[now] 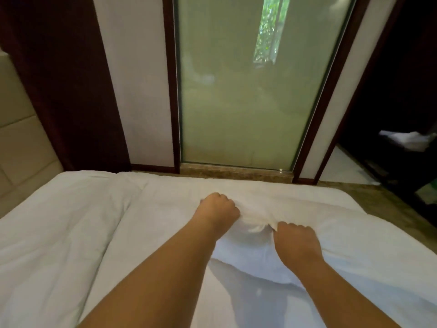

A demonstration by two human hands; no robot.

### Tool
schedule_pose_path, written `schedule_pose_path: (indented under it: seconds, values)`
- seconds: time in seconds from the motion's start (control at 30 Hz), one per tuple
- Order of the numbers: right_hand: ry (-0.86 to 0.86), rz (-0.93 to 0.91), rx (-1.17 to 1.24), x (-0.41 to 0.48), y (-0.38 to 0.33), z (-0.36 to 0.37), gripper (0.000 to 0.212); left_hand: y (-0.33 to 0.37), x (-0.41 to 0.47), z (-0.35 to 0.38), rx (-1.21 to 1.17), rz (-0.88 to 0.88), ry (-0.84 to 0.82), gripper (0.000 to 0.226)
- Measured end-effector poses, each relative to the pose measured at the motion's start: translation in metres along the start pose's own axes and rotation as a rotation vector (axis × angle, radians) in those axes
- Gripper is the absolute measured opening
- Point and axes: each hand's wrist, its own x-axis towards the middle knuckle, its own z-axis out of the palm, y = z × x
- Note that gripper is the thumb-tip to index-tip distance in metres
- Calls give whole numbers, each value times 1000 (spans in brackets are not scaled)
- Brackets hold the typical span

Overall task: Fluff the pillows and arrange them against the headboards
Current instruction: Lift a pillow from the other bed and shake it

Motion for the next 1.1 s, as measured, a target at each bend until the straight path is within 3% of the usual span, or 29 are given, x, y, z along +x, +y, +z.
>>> schedule_pose_path:
  seconds: [0.2, 0.3, 0.43, 0.5, 0.67, 0.77, 0.93, 1.1]
  values:
    - [105, -2, 136, -79, -123, -87, 24, -86, -171, 5, -45, -139, 110, 35]
    - [148, -89, 181, -119, -202, -111, 24, -123, -265, 31, -202, -254, -54, 35]
    - [156, -271, 222, -171, -307, -117, 21, -148, -371, 86, -607, -562, -248, 46]
    - [136, -366, 220, -193, -355, -109, 19, -153, -415, 126, -657, -648, -307, 49]
    - [-49, -609, 110, -228, -452, -88, 23, -139, -507, 231, -725, -611, -503, 41]
    - [-211, -710, 44, -248, -498, -69, 25, -110, -546, 269, -695, -448, -614, 37]
    - [-484, -833, 13, -257, -555, -57, 17, -77, -577, 318, -613, -223, -530, 33]
    - [-540, -873, 114, -250, -599, -45, 17, -60, -589, 350, -754, -470, -443, 29]
